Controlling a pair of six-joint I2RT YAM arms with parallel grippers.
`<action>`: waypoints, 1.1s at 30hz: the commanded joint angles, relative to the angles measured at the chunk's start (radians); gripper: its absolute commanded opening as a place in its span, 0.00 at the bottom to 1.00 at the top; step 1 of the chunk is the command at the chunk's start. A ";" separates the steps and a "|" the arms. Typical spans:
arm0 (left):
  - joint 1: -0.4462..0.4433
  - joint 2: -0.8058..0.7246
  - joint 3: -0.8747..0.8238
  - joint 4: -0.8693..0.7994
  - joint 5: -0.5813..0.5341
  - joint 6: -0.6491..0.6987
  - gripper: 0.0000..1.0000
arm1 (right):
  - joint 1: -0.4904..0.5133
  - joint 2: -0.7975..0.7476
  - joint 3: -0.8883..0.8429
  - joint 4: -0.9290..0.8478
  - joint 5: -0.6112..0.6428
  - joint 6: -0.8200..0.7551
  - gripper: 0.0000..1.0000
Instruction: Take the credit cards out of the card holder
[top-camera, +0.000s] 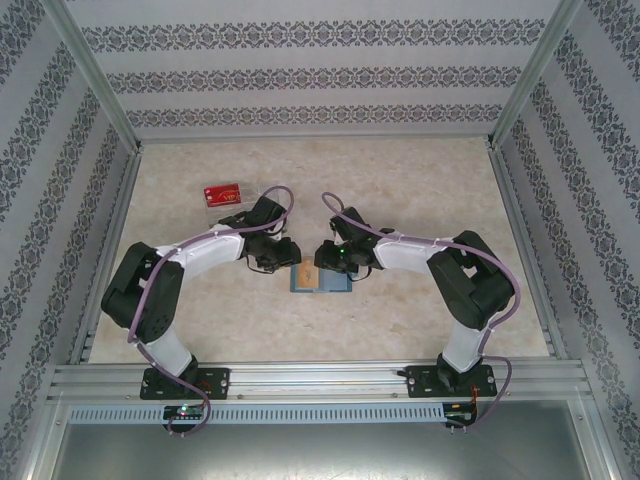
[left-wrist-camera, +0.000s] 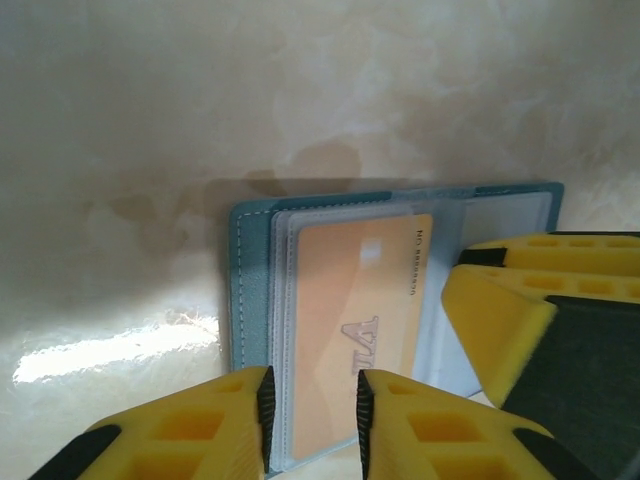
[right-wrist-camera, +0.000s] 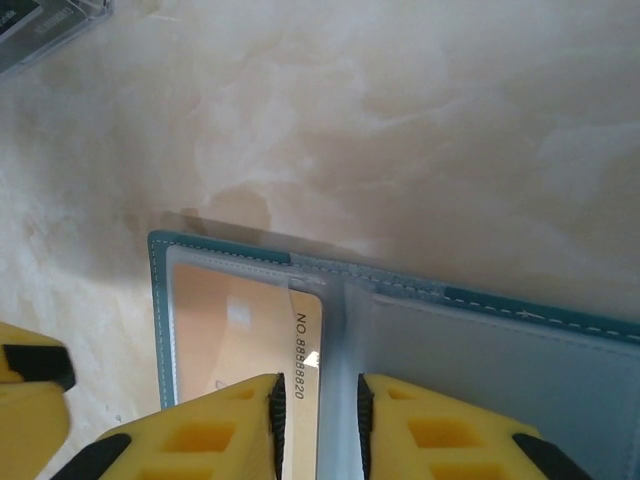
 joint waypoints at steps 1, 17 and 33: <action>-0.012 0.025 0.010 0.013 0.013 -0.010 0.28 | -0.008 0.001 -0.013 0.015 -0.036 -0.005 0.27; -0.025 0.089 0.005 0.042 0.007 -0.024 0.18 | -0.002 0.016 -0.006 0.024 -0.049 0.017 0.24; -0.025 0.133 -0.009 0.002 -0.030 -0.004 0.07 | -0.005 0.042 -0.025 0.044 -0.043 0.034 0.19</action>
